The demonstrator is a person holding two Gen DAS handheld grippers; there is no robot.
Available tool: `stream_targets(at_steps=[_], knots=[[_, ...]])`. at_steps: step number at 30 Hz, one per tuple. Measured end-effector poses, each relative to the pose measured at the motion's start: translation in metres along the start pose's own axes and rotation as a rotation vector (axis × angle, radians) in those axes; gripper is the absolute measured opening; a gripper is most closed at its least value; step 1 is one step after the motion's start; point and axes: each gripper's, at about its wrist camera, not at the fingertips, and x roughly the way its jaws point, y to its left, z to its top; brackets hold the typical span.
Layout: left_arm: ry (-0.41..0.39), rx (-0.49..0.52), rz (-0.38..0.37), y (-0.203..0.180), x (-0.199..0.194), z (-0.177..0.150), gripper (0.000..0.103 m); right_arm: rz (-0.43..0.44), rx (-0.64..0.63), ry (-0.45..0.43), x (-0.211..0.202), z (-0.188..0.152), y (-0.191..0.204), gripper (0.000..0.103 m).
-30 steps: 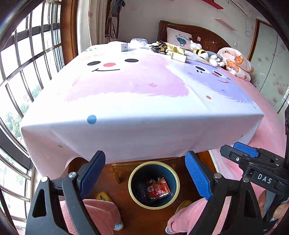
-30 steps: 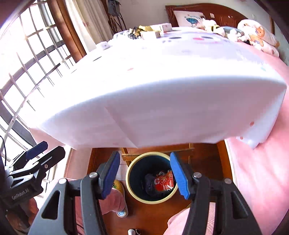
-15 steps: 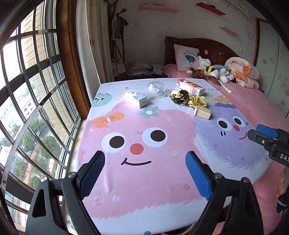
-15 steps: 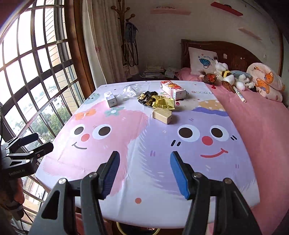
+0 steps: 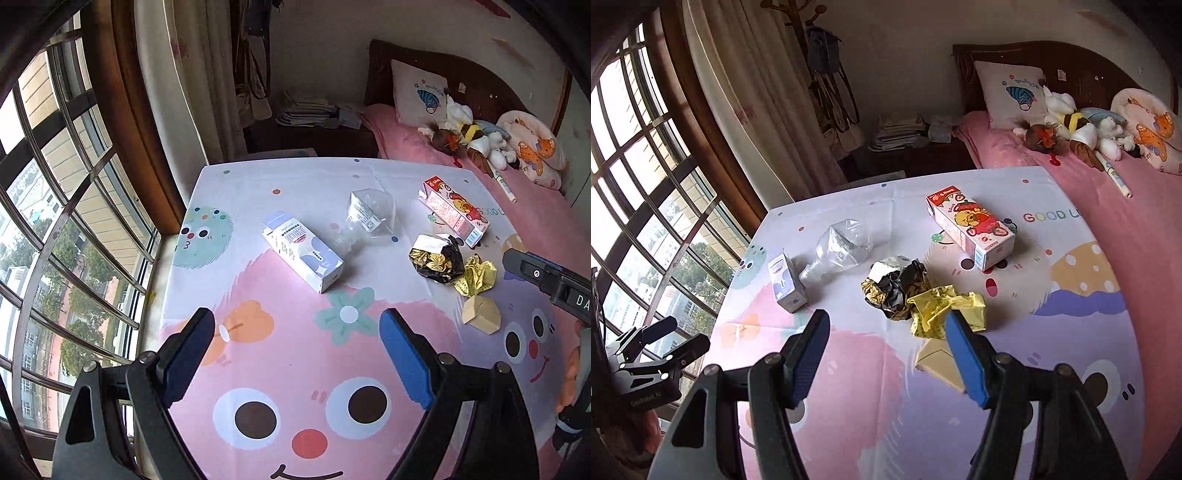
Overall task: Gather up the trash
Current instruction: 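Grasp the white lubricant box with the left gripper while the right gripper grasps the black-gold wrappers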
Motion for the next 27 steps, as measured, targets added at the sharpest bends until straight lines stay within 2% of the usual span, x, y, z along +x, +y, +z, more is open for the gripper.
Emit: stream_targets(at_steps=[4,11,18,21,23,24,26,27], knots=[[0.055,-0.074,-0.011,0.004,0.042,0.028,0.090,-0.017,0.010,0.053,0.046,0.021,0.003,0.076],[0.128,-0.143,0.041,0.005,0.113,0.050,0.090,-0.088,-0.017,0.170,0.110,0.025,0.002,0.076],[0.147,-0.216,0.088,0.016,0.158,0.058,0.088,-0.088,-0.068,0.218,0.135,0.015,0.005,0.076],[0.167,-0.242,0.075,0.022,0.171,0.056,0.077,-0.089,-0.101,0.200,0.136,0.012,0.007,0.072],[0.191,-0.255,0.058,0.025,0.177,0.051,0.063,-0.078,-0.103,0.195,0.135,0.012,0.007,0.068],[0.169,-0.240,0.076,0.024,0.175,0.050,0.057,-0.071,-0.106,0.196,0.135,0.011,0.008,0.066],[0.174,-0.212,0.094,0.020,0.173,0.046,0.034,-0.062,-0.113,0.195,0.133,0.010,0.008,0.062],[0.177,-0.214,0.086,0.020,0.171,0.043,0.034,-0.056,-0.113,0.193,0.131,0.010,0.008,0.061]])
